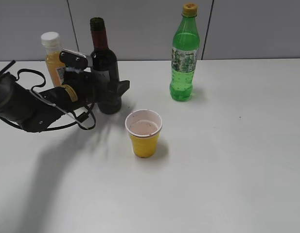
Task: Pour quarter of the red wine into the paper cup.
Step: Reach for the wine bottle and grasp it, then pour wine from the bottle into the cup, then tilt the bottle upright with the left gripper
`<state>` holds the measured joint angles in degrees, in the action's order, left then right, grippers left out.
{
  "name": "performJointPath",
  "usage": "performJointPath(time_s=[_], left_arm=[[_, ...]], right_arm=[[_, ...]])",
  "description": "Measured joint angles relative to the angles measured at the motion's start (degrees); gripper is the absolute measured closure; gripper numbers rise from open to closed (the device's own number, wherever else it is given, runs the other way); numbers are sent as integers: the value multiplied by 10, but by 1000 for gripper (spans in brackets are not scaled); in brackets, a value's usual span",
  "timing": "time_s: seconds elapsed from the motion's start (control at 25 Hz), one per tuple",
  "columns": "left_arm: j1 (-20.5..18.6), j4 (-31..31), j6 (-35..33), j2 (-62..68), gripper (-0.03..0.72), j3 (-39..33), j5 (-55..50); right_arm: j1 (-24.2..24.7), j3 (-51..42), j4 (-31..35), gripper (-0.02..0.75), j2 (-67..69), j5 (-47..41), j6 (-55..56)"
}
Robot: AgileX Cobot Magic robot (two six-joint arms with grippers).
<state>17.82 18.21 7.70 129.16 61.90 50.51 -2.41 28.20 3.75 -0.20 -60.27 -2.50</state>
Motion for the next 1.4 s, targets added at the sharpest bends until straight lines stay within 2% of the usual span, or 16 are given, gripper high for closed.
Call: performJointPath(time_s=[0.16, 0.32, 0.36, 0.64, 1.0, 1.2, 1.4], left_arm=[[0, 0, 0, 7, 40, 3, 0], [0, 1, -1, 7, 144, 3, 0], [0, 1, -2, 7, 151, 3, 2], [-1, 38, -4, 7, 153, 4, 6], [0, 47, -2, -20, 158, -9, -29], [0, 41, -2, -71, 158, -47, -56], [0, 23, -2, -122, 158, -106, -26]], right_arm=[[0, 0, 0, 151, 0, 0, 0], [0, 0, 0, 151, 0, 0, 0], [0, 0, 0, 151, 0, 0, 0], [0, 0, 0, 151, 0, 0, 0], [0, 0, 0, 151, 0, 0, 0], [0, 0, 0, 151, 0, 0, 0], [0, 0, 0, 152, 0, 0, 0]])
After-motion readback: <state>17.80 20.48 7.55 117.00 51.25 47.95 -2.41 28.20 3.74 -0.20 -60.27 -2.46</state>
